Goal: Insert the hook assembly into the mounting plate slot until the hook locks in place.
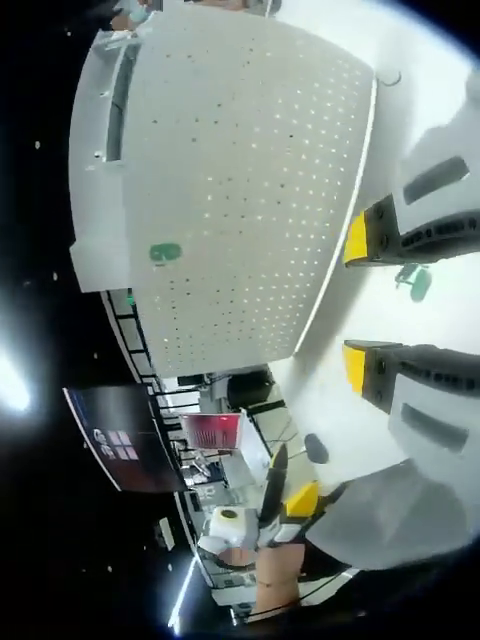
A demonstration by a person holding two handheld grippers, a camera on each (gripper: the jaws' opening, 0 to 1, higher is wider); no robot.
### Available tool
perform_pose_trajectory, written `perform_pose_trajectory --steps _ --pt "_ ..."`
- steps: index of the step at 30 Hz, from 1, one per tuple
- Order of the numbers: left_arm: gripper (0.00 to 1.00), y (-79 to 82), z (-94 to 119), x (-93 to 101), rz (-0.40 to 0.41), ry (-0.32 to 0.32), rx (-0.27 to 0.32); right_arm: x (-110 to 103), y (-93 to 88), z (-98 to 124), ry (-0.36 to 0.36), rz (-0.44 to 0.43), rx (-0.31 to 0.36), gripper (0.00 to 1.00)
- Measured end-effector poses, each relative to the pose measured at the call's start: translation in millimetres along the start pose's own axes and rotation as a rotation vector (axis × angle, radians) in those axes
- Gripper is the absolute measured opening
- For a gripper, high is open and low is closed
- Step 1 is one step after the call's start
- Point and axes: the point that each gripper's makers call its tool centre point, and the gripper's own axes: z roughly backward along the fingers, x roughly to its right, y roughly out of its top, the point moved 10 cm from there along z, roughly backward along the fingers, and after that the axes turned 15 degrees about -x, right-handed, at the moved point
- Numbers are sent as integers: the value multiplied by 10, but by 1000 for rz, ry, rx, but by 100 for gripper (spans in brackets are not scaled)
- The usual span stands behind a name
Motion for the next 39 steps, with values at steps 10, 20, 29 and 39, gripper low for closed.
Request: perform_pose_trajectory --steps 10,20,29,39 --pt "95 -48 -34 -23 15 -5 -27 12 -414 -412 85 30 -228 23" --pt "97 -144 -67 -22 29 -14 -63 155 -507 -805 114 74 -361 23" --pt "100 -351 -130 11 65 -58 -165 316 -445 -1120 127 48 -439 22" --pt "100 -484 -194 15 79 -58 -241 440 -375 -1341 147 135 -510 19"
